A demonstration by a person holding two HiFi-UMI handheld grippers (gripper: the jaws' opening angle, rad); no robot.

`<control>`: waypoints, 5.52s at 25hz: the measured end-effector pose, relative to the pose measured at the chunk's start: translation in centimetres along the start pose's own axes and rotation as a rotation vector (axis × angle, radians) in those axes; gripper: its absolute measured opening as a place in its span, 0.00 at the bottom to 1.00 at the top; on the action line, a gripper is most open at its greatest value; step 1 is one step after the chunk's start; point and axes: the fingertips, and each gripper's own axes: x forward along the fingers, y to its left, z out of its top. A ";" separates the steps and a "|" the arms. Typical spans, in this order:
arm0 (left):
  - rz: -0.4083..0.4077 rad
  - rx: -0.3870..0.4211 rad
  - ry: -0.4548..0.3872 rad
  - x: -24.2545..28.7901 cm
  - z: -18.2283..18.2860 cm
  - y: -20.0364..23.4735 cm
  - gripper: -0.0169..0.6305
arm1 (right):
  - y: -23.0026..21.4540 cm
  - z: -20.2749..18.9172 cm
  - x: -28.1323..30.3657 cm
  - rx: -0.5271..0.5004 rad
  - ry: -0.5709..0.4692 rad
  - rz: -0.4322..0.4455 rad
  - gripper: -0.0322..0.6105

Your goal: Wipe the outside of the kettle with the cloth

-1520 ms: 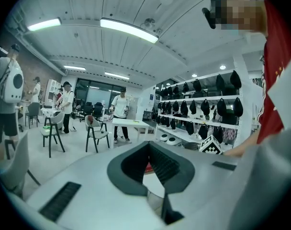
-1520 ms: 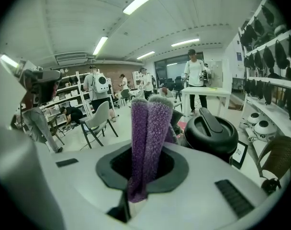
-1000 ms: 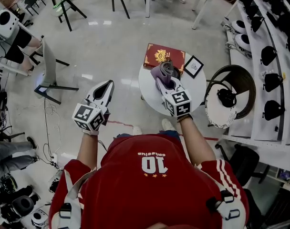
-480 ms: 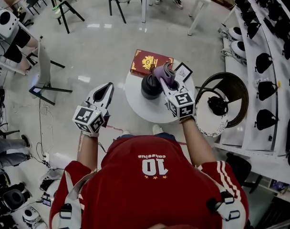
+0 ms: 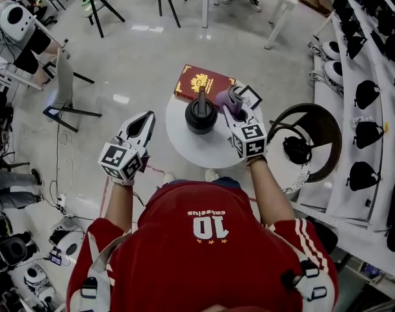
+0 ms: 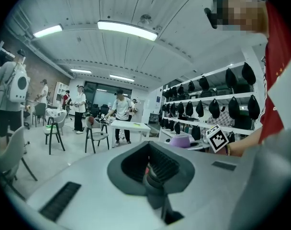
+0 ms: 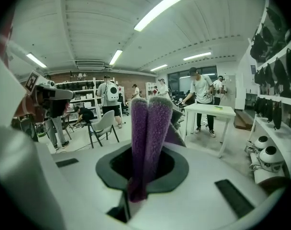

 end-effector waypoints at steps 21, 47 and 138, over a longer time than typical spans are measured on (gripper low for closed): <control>0.133 0.028 0.034 0.9 -1.8 -5.6 0.04 | -3.4 -12.0 4.6 -0.050 0.158 0.149 0.12; 0.256 -0.035 0.023 -3.4 -3.0 -6.6 0.04 | -1.3 -19.7 7.8 -0.086 0.268 0.239 0.12; -0.209 -0.086 0.000 -15.6 -3.3 8.3 0.04 | 24.1 -8.7 5.4 0.123 0.136 0.003 0.12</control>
